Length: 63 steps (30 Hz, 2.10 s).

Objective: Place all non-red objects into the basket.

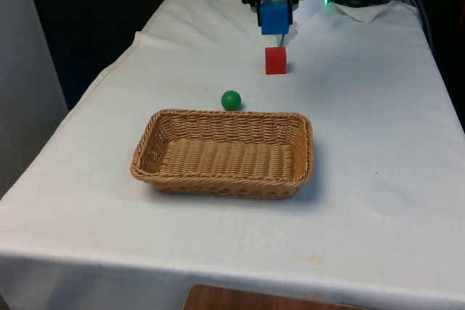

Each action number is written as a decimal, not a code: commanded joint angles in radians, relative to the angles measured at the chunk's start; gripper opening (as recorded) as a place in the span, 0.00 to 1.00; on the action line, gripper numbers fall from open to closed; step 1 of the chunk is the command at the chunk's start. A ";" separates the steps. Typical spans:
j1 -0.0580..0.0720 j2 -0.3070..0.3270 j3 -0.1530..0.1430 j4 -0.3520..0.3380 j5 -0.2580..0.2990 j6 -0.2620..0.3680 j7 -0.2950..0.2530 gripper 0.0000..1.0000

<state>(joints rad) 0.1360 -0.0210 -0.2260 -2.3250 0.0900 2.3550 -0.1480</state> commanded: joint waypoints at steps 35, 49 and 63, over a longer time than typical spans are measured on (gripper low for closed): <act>-0.004 0.268 0.035 0.300 0.016 -0.006 0.063 0.01; -0.011 0.374 0.015 0.399 0.034 0.000 0.049 0.01; -0.039 0.507 -0.014 0.524 0.114 -0.007 -0.029 0.01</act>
<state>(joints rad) 0.1070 0.4830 -0.2480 -1.8070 0.1950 2.3550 -0.1690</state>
